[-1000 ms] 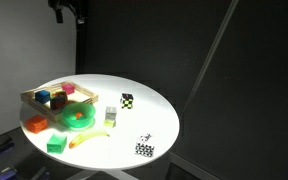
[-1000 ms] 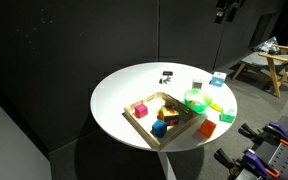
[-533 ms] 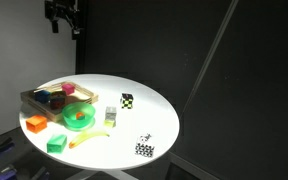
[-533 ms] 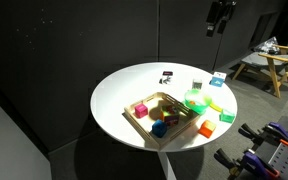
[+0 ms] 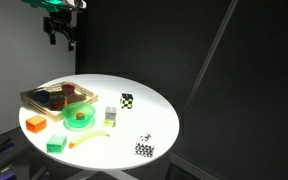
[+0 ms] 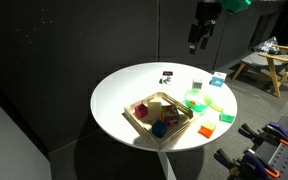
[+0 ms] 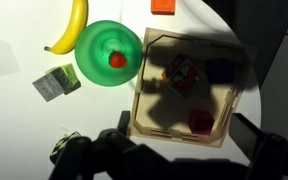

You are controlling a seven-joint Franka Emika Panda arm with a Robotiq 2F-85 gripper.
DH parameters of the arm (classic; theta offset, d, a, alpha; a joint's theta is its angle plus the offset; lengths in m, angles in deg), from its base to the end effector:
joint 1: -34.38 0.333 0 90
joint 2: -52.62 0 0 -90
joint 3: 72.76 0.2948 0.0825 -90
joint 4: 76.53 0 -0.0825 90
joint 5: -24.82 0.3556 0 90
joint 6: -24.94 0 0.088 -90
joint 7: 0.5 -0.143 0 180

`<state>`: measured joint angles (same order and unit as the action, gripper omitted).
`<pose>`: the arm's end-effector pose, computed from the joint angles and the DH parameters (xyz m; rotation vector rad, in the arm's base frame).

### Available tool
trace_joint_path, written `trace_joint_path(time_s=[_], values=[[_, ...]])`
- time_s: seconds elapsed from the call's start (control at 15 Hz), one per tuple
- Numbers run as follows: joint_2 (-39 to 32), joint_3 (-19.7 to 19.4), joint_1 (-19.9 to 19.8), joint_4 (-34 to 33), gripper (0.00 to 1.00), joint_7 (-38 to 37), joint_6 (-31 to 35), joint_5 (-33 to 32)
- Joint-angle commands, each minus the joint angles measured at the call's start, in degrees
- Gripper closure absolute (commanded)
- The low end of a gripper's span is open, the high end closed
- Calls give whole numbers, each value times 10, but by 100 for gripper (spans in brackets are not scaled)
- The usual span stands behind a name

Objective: Move the orange cube from the tray to the table

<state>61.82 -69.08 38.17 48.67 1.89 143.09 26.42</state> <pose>0.4790 0.0656 0.4157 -3.1150 -0.2478 -0.0572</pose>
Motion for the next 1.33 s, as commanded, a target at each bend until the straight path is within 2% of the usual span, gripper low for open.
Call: trace_joint_path(time_s=[0.0, 0.6, 1.07, 1.27], values=[[-41, 18, 10, -17, 0, -45, 23, -7], [-109, 46, 41, -22, 0, -94, 56, -2], [-146, 49, 55, -18, 0, -136, 81, -1], [-166, 44, 55, -21, 0, -183, 92, 0]])
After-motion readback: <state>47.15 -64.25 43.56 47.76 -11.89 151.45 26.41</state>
